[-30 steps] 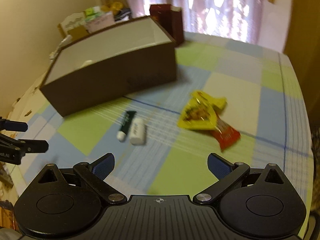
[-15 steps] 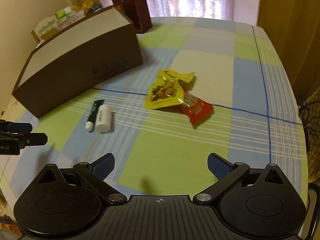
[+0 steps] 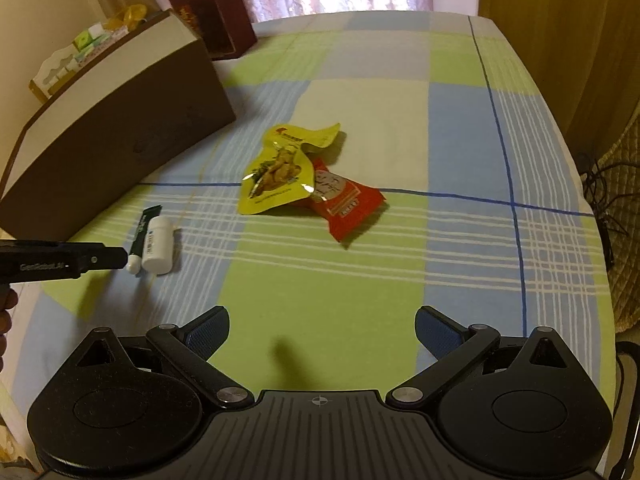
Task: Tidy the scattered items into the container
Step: 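Grasp the green lip gel tube with the left tool while the right tool grasps the white pill bottle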
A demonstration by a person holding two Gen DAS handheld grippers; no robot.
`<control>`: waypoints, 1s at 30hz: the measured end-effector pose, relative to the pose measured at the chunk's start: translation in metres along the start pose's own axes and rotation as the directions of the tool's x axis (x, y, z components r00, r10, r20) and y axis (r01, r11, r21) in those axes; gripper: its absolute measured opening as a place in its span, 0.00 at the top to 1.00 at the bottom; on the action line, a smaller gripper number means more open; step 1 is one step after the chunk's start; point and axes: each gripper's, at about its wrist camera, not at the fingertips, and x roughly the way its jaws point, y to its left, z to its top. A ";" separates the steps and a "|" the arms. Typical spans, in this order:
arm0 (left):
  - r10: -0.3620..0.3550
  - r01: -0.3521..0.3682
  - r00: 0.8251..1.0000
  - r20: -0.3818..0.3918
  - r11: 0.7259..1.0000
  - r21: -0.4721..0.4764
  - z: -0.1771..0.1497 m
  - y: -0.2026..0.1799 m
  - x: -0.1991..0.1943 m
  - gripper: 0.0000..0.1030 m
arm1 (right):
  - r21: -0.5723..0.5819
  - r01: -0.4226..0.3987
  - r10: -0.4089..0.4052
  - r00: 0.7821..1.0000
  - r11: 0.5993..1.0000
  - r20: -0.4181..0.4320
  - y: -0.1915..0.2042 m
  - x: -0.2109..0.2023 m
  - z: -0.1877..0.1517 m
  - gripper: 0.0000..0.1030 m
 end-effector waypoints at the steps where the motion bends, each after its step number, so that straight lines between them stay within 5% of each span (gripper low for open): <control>1: -0.004 0.004 1.000 -0.006 1.000 0.000 0.003 0.000 0.005 0.68 | 0.006 0.002 -0.002 1.000 1.000 -0.001 -0.002 0.001 0.000 0.00; 9: -0.024 0.024 0.999 -0.033 1.000 0.015 0.016 -0.003 0.033 0.71 | 0.031 0.003 -0.002 1.000 1.000 -0.007 -0.009 0.006 0.004 0.00; 14: -0.003 0.003 1.000 -0.011 0.997 0.079 0.016 -0.006 0.037 0.87 | 0.013 -0.018 0.019 1.000 1.000 -0.007 -0.001 0.011 0.008 0.00; 19: 0.011 -0.011 1.000 -0.007 0.996 0.084 0.002 0.004 0.026 0.88 | -0.021 -0.064 0.064 0.998 0.998 -0.003 0.014 0.016 0.013 0.00; 29: 0.102 -0.103 0.994 -0.025 0.994 -0.045 -0.036 0.052 -0.007 0.88 | -0.243 -0.180 0.187 0.982 0.953 0.004 0.092 0.040 0.036 0.00; 30: 0.106 -0.107 0.994 -0.027 0.993 -0.054 -0.037 0.055 -0.009 0.88 | -0.266 -0.183 0.189 0.982 0.947 -0.003 0.101 0.044 0.038 0.13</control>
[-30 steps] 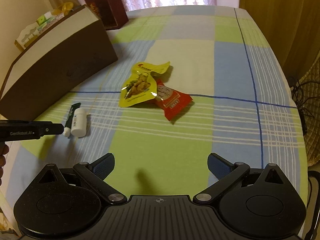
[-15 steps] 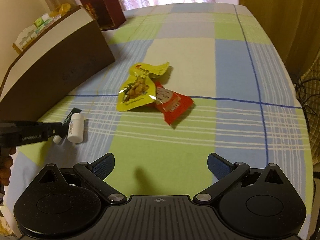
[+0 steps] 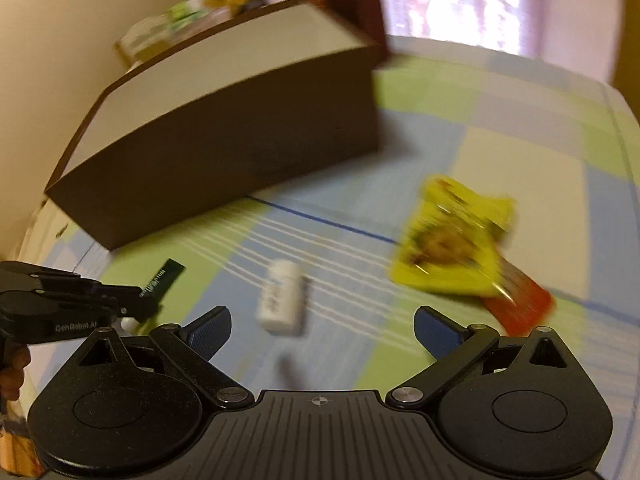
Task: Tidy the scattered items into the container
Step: 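Grasp the green lip gel tube with the left tool while the right tool grasps the white pill bottle, then lift the lip gel in the left tool and the pill bottle in the right tool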
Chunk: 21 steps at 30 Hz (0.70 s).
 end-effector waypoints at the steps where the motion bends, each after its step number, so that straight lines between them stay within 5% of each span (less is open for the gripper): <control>1: 0.006 -0.006 1.000 -0.001 1.000 -0.012 -0.001 0.003 -0.001 0.88 | -0.019 -0.008 0.008 1.000 1.000 -0.012 0.005 0.006 0.004 0.27; 6: 0.030 -0.030 1.000 0.002 0.998 -0.052 -0.006 0.016 -0.008 0.88 | -0.045 0.006 -0.008 0.999 0.999 -0.047 0.017 0.030 0.011 0.27; 9: 0.051 -0.050 0.999 0.006 0.996 -0.075 -0.011 0.027 -0.012 0.88 | -0.060 0.010 -0.014 0.998 0.998 -0.068 0.021 0.040 0.015 0.45; 12: 0.066 -0.065 0.998 0.007 0.993 -0.102 -0.011 0.037 -0.014 0.88 | -0.075 0.029 -0.036 0.995 0.997 -0.091 0.023 0.050 0.015 0.46; 15: 0.068 -0.067 0.998 0.003 0.991 -0.112 -0.009 0.040 -0.013 0.87 | -0.143 0.049 -0.061 0.995 0.988 -0.083 0.027 0.049 0.009 0.71; 21: 0.079 -0.079 0.997 -0.007 0.992 -0.097 -0.007 0.037 -0.012 0.87 | -0.190 0.028 -0.048 0.994 0.981 -0.097 0.027 0.035 -0.012 0.71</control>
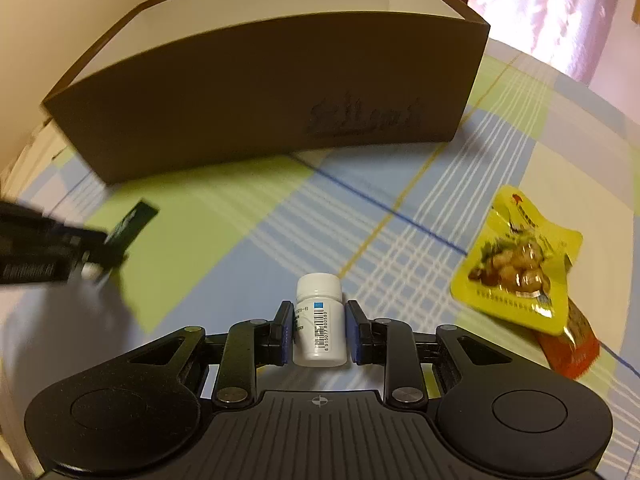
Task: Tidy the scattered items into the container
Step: 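Lift the lip gel in the left tool and the pill bottle in the right tool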
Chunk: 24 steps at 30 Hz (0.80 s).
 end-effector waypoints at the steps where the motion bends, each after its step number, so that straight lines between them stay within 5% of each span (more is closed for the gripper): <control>1: 0.003 -0.003 1.000 -0.004 1.000 0.009 0.000 -0.001 0.000 0.87 | 0.002 -0.003 0.003 1.000 1.000 -0.001 0.000 -0.003 -0.005 0.71; 13: -0.036 0.041 0.998 -0.054 0.994 0.102 -0.008 -0.011 -0.010 0.88 | 0.185 -0.073 0.072 0.997 0.980 0.013 -0.022 -0.043 -0.040 0.71; 24: -0.079 0.075 0.996 0.035 0.992 0.104 -0.010 -0.015 -0.058 0.88 | 0.211 -0.107 0.089 0.992 0.972 0.090 -0.021 -0.066 -0.039 0.71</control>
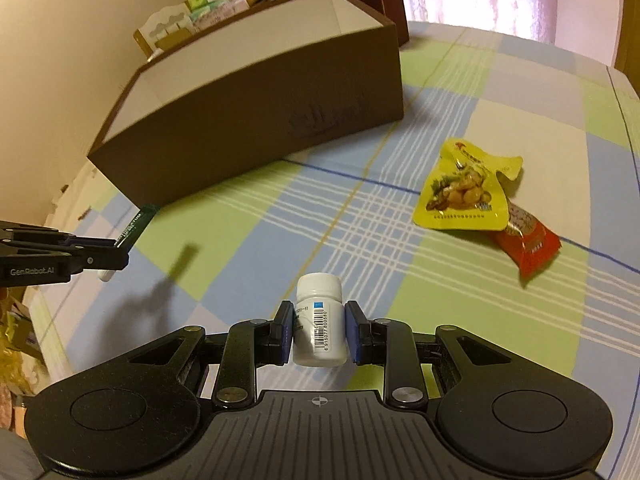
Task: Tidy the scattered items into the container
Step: 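Lift the lip gel in the left tool and the pill bottle in the right tool, then carry the lip gel in the left tool and pill bottle in the right tool over the box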
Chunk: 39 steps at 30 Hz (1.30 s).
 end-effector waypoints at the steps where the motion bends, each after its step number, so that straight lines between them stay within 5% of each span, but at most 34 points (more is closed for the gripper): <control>1: 0.000 0.000 1.000 0.011 1.000 0.002 0.001 -0.001 -0.004 0.88 | -0.004 -0.002 0.002 1.000 1.000 0.005 0.001 -0.002 0.001 0.71; 20: -0.055 0.060 0.980 0.191 0.998 -0.020 0.019 0.009 -0.076 0.88 | 0.012 -0.150 0.147 0.982 0.989 0.118 0.018 -0.023 0.053 0.71; 39: -0.029 0.014 0.961 0.275 0.998 0.054 0.100 0.058 -0.081 0.88 | -0.105 -0.189 0.206 0.959 0.976 0.197 0.047 0.001 0.177 0.71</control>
